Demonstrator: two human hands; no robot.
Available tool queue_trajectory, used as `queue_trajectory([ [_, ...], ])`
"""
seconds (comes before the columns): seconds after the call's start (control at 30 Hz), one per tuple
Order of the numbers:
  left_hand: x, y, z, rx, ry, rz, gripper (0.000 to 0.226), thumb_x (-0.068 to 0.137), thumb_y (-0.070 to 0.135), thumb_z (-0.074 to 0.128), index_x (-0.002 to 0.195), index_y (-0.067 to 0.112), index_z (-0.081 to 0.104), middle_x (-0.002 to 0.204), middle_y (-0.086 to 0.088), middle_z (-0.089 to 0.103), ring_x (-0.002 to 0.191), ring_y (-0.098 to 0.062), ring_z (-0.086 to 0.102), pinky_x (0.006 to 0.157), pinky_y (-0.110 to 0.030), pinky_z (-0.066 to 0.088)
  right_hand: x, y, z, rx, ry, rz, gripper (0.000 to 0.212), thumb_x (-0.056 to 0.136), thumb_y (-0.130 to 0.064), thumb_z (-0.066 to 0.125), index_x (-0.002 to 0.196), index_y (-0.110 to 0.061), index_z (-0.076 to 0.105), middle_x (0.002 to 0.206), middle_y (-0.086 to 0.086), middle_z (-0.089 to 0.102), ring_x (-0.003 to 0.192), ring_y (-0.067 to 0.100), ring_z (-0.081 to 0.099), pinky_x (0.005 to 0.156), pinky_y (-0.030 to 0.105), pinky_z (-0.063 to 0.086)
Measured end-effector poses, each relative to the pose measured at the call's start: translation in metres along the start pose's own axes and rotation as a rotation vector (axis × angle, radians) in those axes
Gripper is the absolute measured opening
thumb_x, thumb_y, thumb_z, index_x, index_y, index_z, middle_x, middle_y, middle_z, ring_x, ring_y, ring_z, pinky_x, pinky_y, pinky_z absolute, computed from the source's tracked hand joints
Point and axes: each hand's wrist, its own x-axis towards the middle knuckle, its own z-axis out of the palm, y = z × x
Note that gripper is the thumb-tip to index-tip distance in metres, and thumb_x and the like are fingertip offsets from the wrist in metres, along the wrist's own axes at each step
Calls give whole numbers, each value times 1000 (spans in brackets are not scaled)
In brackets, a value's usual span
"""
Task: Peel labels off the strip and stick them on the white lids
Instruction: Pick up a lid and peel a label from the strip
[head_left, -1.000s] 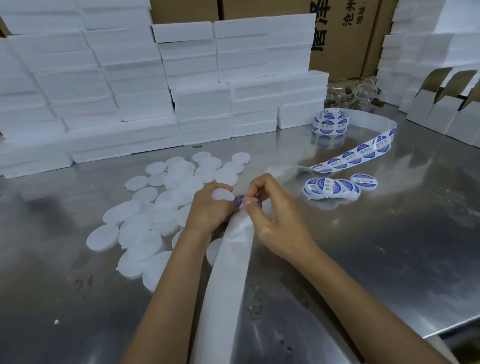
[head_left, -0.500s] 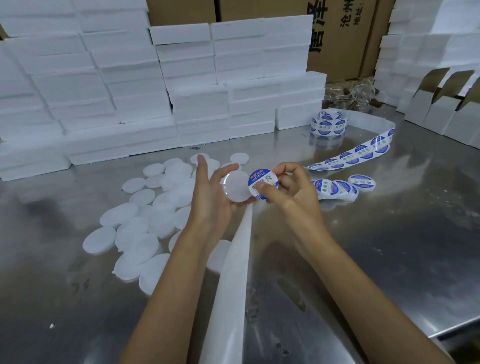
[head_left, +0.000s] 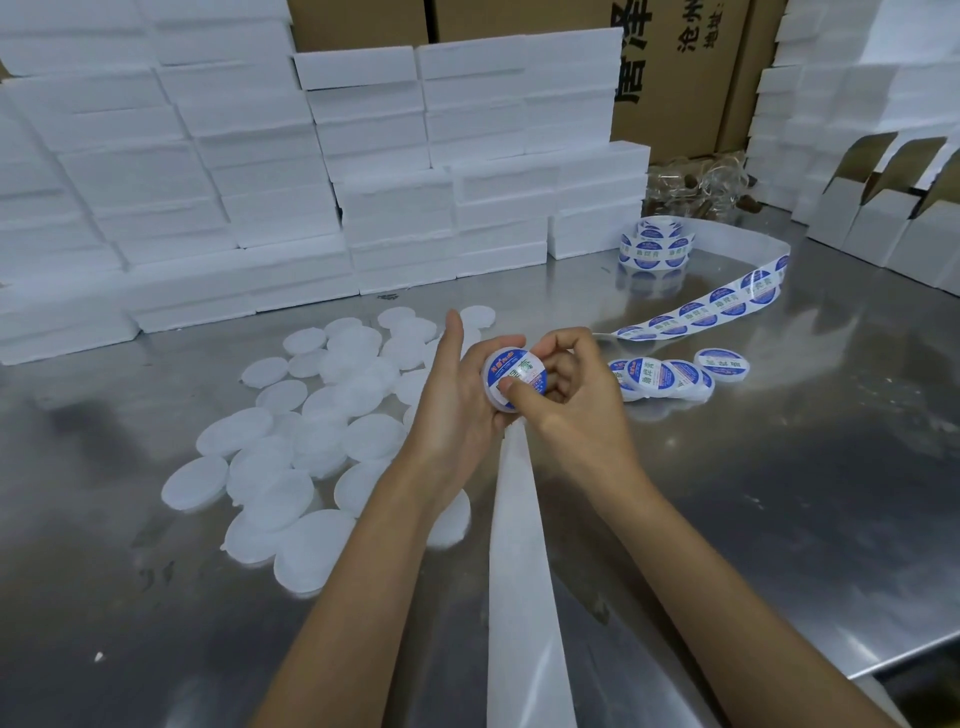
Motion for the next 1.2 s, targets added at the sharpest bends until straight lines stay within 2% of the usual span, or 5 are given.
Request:
queue_trajectory([
  [0.23,1,-3,5,99,54,59,61,103,54,27,122,6,59,110,-15,70,98,-25,69,89,-33,56,0,8,2,-86,48,-67,39,75,-5,76,90,-29,50,77,-20,61,65,1,56,59,12,44],
  [0.57,-2,0,2,-159,4,60,63,103,55,31,124,1,56,117,-27,66,115,-36,62,109,-43,45,-4,11,-5,-538,128,-167,46,68,-77,65,77,-40,39,78,-28,49,75,-3,50,57,14,33],
  [0.8,-1,-1,-1,-164,-21,36,59,102,53,36,122,2,59,113,-23,68,104,-35,66,92,-41,56,-1,16,-6,-577,93,-206,44,88,-64,54,68,-29,37,59,-5,47,56,12,46,50,30,40],
  [1.03,-2,-4,3,-158,23,26,56,104,48,35,124,1,57,123,-23,61,118,-33,60,109,-45,45,1,17,-11,-621,104,-213,33,103,-31,44,77,-12,47,63,-2,52,60,24,48,56,42,42],
  [1.2,-2,-7,10,-91,0,45,56,105,50,28,123,5,55,102,-16,69,92,-24,69,87,-32,57,-5,9,-7,-843,168,-95,67,76,-89,29,75,-24,46,66,-6,58,66,19,57,61,37,48],
])
